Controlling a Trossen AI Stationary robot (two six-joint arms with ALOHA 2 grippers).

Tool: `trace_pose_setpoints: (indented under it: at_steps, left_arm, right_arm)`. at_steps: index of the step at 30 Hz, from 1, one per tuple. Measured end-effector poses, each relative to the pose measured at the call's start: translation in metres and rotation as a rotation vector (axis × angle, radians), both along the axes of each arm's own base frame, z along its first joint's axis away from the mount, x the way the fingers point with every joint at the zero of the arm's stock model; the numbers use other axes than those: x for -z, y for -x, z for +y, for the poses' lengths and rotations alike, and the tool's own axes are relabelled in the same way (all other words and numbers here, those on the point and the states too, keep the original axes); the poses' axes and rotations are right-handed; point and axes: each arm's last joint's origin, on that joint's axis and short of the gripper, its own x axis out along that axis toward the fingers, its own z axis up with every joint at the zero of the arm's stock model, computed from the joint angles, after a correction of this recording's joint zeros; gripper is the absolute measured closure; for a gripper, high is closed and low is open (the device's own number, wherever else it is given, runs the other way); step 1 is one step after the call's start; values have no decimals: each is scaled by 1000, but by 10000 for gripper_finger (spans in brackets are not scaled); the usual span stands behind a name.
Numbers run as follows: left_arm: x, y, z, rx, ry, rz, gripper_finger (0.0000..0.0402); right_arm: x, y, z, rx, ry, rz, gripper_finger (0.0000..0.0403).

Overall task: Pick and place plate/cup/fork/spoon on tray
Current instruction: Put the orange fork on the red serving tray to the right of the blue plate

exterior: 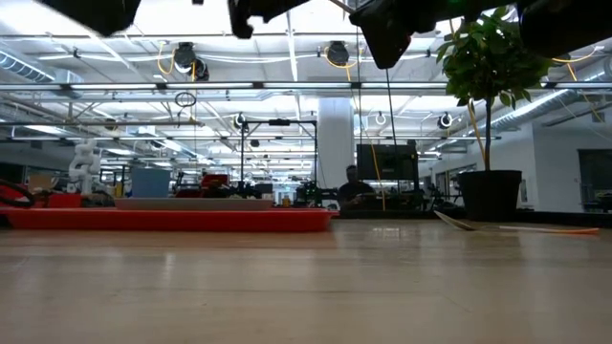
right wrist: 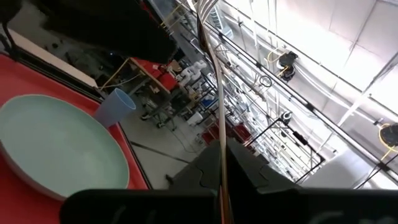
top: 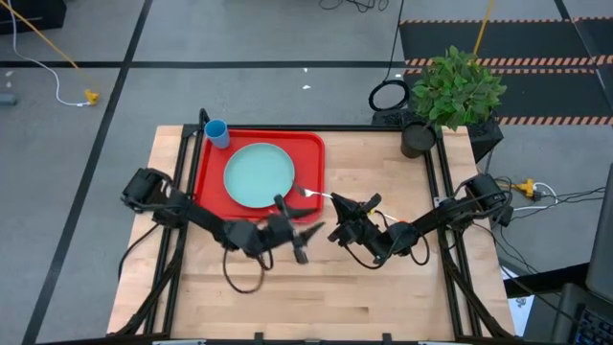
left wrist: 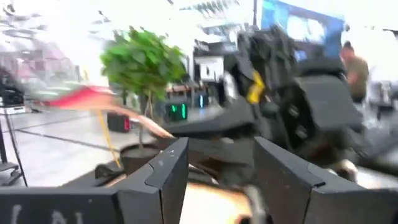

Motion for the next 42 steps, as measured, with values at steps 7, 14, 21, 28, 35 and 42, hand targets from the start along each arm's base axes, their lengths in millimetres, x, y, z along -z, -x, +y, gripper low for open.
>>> trace_pose_setpoints:
  at_steps: [7, 14, 21, 28, 35, 42]
  left_arm:
    - [7, 4, 29, -28, 82, -93, 222]
    - [3, -9, 45, 50, 85, -83, 223]
    - [4, -9, 45, 51, 83, -75, 275]
    - [6, -10, 45, 53, 97, -61, 338]
    - [6, -10, 45, 53, 89, -56, 364]
    - [6, -10, 44, 78, 66, -52, 379]
  right_arm:
    - [1, -1, 1, -40, -42, -47, 403]
    - [9, -7, -3, -55, -54, -8, 403]
    - [9, -7, -3, -39, -54, -1, 403]
    - [7, -6, -3, -39, -59, -23, 403]
    - [6, -5, -3, -41, -66, -42, 403]
    - [6, -5, -3, -39, -69, -44, 403]
